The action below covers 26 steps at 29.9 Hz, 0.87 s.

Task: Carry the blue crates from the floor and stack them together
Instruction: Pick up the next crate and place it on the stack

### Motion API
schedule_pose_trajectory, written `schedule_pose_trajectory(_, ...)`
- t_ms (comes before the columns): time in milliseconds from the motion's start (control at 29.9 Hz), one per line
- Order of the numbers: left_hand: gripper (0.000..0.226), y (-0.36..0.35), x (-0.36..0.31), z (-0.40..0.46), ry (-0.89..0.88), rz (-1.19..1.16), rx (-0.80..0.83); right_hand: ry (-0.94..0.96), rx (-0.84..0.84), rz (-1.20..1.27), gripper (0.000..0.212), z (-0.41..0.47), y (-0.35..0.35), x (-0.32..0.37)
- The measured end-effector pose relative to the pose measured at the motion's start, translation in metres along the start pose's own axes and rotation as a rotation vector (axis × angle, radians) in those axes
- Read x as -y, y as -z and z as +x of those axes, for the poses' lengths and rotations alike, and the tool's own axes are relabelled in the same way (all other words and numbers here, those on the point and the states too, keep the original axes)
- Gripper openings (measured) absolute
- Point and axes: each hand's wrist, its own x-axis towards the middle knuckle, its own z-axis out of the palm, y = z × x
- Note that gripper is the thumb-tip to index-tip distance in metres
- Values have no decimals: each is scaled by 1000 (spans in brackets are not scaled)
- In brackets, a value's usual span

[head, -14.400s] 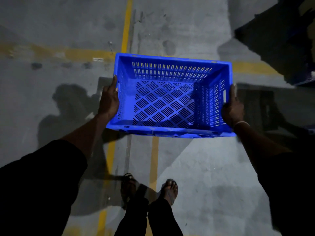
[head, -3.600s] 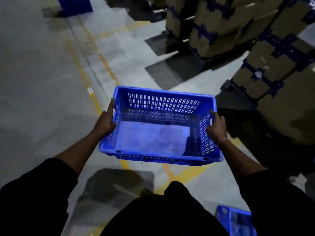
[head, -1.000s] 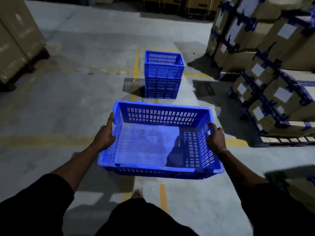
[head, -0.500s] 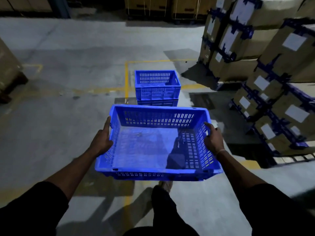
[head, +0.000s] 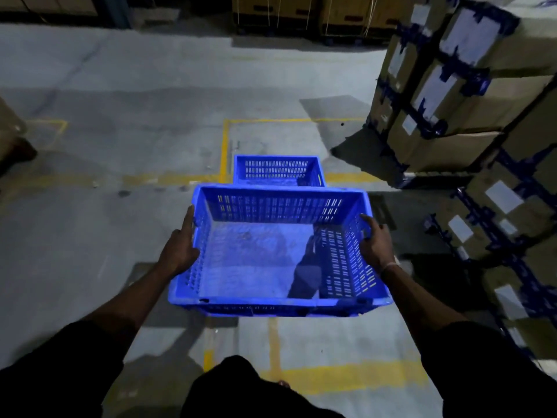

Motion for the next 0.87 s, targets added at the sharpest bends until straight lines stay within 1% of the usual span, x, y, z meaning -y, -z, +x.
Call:
schedule_pose_trajectory(167, 124, -14, -5, 107, 13, 7, 9, 9, -10, 0, 62, 108, -10, 23)
schedule_pose_trajectory(301, 123, -30, -4, 200, 13, -13, -4, 15, -12, -2, 64, 195, -27, 42)
schedule_pose_trajectory(469, 118, -44, -10, 309, -13, 1, -5, -4, -46, -10, 62, 300, -56, 66)
schedule_pose_trajectory(569, 118, -53, -11, 372, 22, 17, 12, -13, -42, 10, 61, 361, -73, 72)
schedule_pose_trajectory(737, 117, -80, -2, 455, 68, -5, 20, -34, -36, 0, 64, 446, -100, 75)
schedule_pose_trajectory(871, 116, -105, 4, 509, 91, -10, 6, 11, -18, -26, 63, 510, -127, 69)
